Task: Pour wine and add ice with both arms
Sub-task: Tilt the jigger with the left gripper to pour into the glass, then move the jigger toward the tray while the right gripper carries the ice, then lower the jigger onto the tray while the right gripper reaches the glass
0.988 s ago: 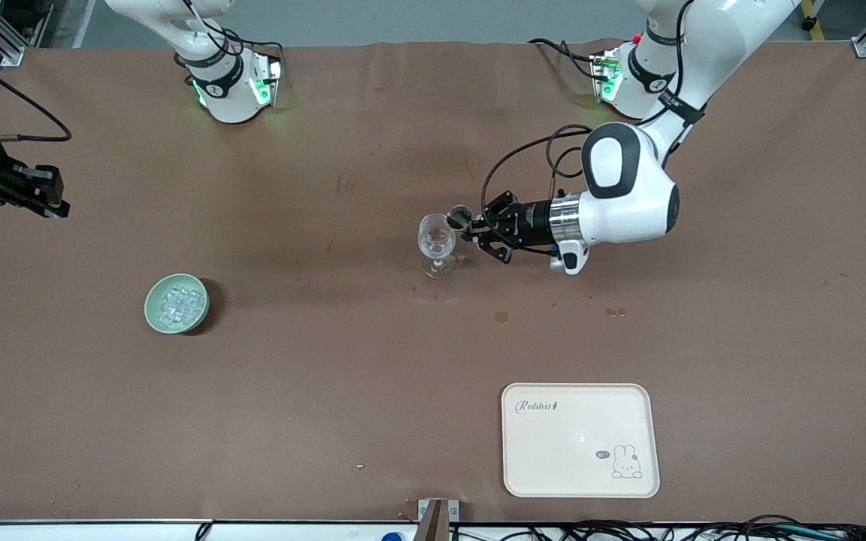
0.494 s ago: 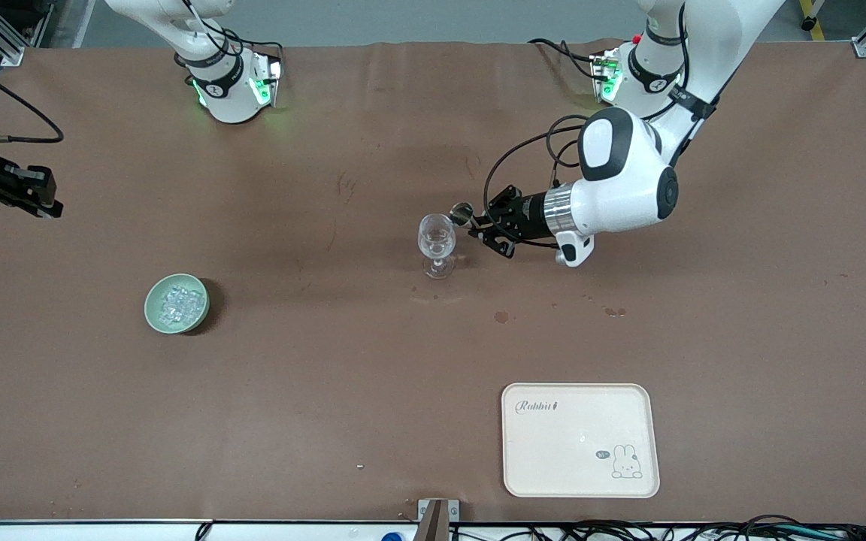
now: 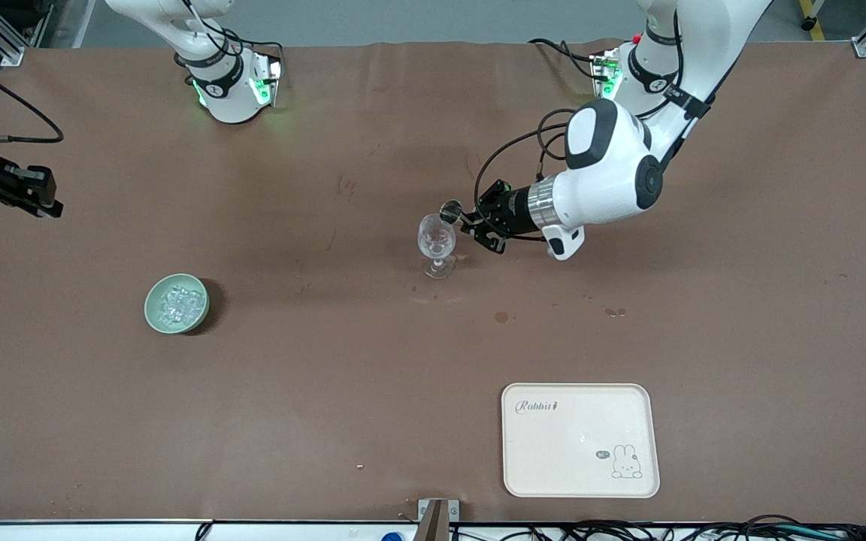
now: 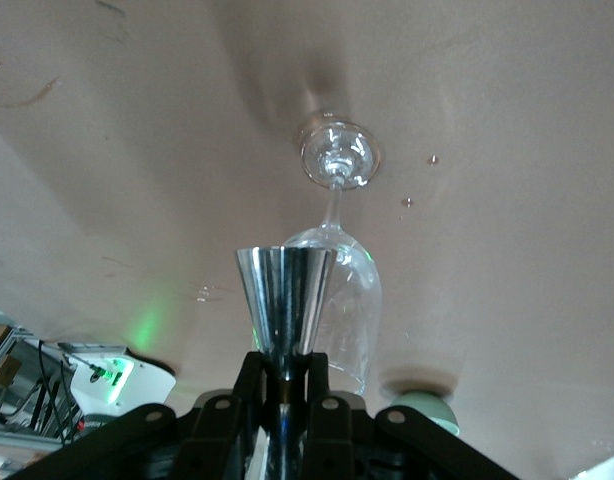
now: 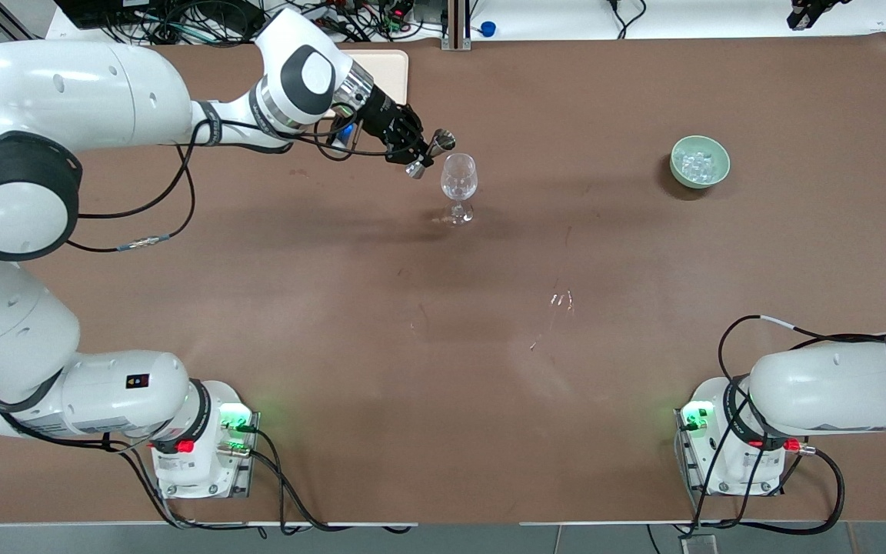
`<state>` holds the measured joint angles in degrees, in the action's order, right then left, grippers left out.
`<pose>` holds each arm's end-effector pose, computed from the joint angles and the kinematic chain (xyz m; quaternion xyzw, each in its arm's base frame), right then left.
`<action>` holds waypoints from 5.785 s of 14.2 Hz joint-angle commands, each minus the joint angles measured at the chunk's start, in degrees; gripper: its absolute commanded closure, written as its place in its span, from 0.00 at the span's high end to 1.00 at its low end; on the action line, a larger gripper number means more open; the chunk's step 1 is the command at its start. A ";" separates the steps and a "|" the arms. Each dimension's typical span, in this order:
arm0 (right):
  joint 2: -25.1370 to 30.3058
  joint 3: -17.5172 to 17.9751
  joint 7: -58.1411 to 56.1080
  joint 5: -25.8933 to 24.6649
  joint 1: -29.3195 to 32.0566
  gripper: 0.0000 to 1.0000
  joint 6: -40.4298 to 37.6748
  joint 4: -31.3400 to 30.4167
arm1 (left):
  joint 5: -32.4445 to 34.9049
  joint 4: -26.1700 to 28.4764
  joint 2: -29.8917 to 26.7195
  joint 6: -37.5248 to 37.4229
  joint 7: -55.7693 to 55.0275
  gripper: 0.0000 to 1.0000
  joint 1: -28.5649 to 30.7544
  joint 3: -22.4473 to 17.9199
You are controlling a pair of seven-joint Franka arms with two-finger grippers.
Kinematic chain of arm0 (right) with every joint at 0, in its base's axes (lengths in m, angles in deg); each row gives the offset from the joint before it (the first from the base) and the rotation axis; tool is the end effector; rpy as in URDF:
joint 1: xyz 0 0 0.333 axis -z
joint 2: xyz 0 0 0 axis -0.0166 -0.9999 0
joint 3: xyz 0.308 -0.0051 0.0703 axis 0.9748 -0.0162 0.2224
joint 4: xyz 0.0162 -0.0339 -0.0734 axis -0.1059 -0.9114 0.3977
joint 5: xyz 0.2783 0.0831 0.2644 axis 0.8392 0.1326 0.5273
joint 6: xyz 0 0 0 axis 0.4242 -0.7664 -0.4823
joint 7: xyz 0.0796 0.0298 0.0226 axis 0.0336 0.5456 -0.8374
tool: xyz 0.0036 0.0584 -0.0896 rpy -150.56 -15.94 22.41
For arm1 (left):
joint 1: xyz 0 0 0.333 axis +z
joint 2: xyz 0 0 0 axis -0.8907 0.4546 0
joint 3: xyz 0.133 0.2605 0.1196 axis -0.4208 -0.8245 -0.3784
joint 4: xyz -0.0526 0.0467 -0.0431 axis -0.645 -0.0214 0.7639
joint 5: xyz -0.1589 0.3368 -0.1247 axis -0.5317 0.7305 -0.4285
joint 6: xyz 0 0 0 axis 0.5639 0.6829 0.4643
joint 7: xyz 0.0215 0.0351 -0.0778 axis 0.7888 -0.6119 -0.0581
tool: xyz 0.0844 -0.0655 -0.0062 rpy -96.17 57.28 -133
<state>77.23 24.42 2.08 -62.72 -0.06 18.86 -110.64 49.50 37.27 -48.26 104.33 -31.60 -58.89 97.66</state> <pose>0.5521 -0.0056 0.6270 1.0000 -0.0047 -0.0051 0.0019 0.4911 -0.3642 0.3449 0.6925 0.6308 -0.2976 0.1841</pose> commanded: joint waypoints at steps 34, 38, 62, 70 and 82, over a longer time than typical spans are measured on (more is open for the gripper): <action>1.42 0.45 0.09 0.13 0.78 0.04 -0.06 -1.65 | 22.18 -4.82 3.17 -0.53 -24.32 0.00 -2.49 0.05; 1.42 0.45 0.09 0.13 0.78 0.04 -0.07 -1.65 | 16.58 -5.79 3.70 -0.53 -20.20 0.01 -2.05 0.14; -16.05 0.89 24.23 0.22 -31.98 0.00 19.70 1.77 | -17.62 -33.72 31.20 -18.99 27.71 0.01 20.01 -2.93; -25.64 0.98 39.45 2.15 -43.42 0.00 23.66 6.70 | -19.04 -42.60 40.59 -12.93 29.21 0.01 19.22 -7.68; -28.37 0.89 42.02 2.42 -47.03 0.01 26.04 6.61 | -21.41 -47.44 49.92 -7.92 36.68 0.05 18.87 -7.68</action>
<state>49.41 25.70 43.54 -61.30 -46.72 45.13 -104.86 30.30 -7.54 -0.20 95.77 4.23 -39.24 89.71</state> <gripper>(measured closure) 0.793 0.793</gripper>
